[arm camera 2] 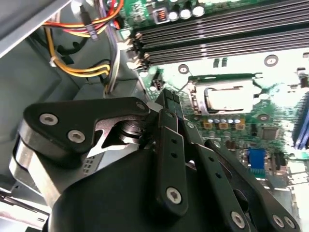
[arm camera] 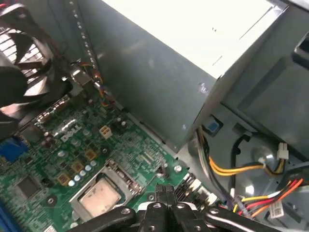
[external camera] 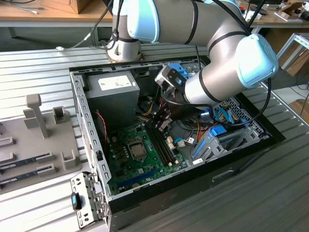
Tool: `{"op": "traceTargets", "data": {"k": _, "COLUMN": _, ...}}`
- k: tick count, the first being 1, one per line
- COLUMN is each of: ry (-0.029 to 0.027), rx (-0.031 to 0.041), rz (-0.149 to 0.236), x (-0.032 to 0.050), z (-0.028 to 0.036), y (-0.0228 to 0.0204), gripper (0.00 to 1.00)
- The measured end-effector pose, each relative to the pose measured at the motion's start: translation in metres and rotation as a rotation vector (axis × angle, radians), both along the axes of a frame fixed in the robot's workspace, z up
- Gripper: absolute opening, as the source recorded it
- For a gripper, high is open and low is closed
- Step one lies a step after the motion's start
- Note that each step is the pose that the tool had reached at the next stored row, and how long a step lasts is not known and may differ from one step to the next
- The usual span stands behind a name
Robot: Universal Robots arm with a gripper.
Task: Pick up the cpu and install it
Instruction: 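Close the cpu cover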
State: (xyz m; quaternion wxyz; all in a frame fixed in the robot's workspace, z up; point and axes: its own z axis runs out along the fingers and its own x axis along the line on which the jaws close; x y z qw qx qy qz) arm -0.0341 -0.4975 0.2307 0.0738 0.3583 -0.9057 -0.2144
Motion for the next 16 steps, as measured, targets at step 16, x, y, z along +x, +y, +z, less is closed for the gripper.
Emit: {"op": "traceTargets", "data": {"k": 16, "ry": -0.001, "rx": -0.028, "rz": 0.112, "x": -0.0041, "z": -0.0005, "y": 0.0293, "gripper": 0.11}}
